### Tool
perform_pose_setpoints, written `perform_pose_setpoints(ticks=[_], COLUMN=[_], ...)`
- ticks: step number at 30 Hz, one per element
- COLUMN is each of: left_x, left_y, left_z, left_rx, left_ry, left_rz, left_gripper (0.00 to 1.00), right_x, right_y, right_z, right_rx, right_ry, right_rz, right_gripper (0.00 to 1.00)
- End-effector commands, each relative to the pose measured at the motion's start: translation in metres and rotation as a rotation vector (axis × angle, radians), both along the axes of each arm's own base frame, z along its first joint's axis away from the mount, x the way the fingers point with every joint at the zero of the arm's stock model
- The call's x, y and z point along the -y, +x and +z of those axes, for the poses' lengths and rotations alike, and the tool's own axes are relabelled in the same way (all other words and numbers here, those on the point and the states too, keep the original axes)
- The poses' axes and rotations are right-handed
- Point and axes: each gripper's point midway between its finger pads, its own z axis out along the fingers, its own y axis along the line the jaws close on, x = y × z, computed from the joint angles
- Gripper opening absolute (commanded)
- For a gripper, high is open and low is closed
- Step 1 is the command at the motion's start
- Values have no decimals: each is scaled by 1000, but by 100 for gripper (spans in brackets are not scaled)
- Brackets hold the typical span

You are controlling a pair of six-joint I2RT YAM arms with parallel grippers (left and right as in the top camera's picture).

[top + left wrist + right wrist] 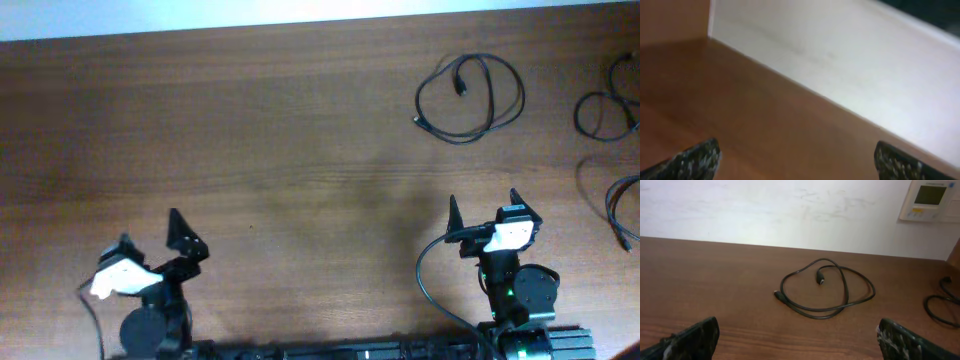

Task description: Untangle cables

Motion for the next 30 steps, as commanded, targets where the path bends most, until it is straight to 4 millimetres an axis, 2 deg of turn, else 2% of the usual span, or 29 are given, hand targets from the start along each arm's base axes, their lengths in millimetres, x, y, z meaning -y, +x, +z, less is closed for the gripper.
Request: perform_pose_setpoints(ticks=[1,3,5,6,7,8,9,17,19,30], left_x=[23,23,23,28,41,55,57,51,42,42], left_y=[18,23,27,28,30,30,30,30,30,30], left_z=[-28,-44,-49,-57,-64,-64,-64,-65,-65,-65], left_rx=[-29,-37,-14,-33,-55,-52,-53,-58,-69,-69], left_ry=[169,170,173,221,330,440,496,414,416,416], left_rz=[-149,-150,-149,-179,-266,-351,-369,-328,-276,-280], left_gripper=[99,99,99,99,99,99,99,99,99,99], right_x=[-2,-2,-2,-2,-2,-2,-2,-2,-2,-2], right_y=[0,0,0,0,0,0,0,0,0,0], right_z=[-2,-2,-2,-2,-2,-2,-2,-2,-2,-2], right_rx=[-5,-5,-5,-5,-5,-5,-5,-5,-5,-5], right_ry=[-7,-7,-7,-7,-7,-7,-7,-7,-7,-7], right_rz=[7,7,7,7,7,7,7,7,7,7], right_gripper=[99,99,99,99,99,99,99,99,99,99])
